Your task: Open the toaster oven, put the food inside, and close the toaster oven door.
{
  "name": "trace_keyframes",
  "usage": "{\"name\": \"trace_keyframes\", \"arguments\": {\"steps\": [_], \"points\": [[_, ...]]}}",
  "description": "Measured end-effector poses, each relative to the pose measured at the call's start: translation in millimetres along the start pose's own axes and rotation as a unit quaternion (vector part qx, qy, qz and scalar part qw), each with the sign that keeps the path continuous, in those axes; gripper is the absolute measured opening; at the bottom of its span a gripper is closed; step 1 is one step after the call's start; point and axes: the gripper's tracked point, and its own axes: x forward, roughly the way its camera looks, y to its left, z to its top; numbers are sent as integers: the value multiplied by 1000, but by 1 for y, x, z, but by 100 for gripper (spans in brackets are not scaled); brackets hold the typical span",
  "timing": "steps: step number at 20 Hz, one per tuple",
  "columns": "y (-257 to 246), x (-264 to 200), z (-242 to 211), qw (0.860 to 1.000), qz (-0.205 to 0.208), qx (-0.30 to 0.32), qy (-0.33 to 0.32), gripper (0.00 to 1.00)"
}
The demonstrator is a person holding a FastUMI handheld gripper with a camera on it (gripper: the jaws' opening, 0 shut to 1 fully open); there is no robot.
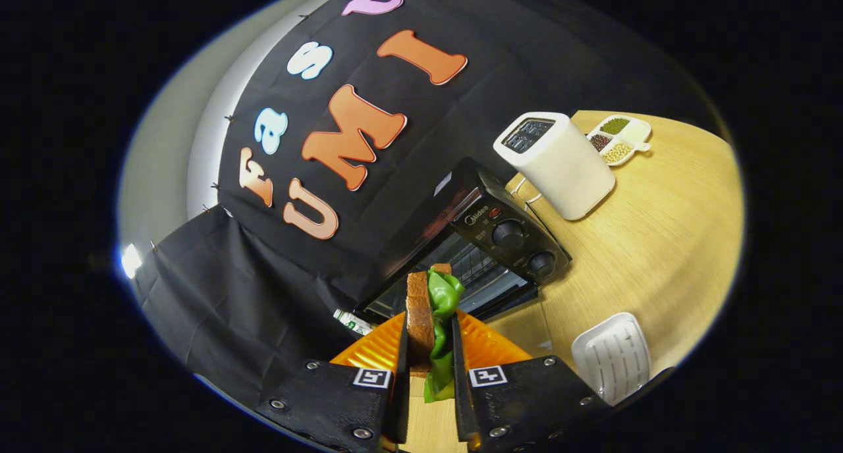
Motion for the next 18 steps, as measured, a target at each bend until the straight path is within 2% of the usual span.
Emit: {"name": "trace_keyframes", "arguments": {"steps": [11,16,18], "points": [[7,83,-30,996,-27,82,-28,29],[11,111,-39,993,-14,107,-46,29],[9,120,-33,990,-16,117,-72,29]]}}
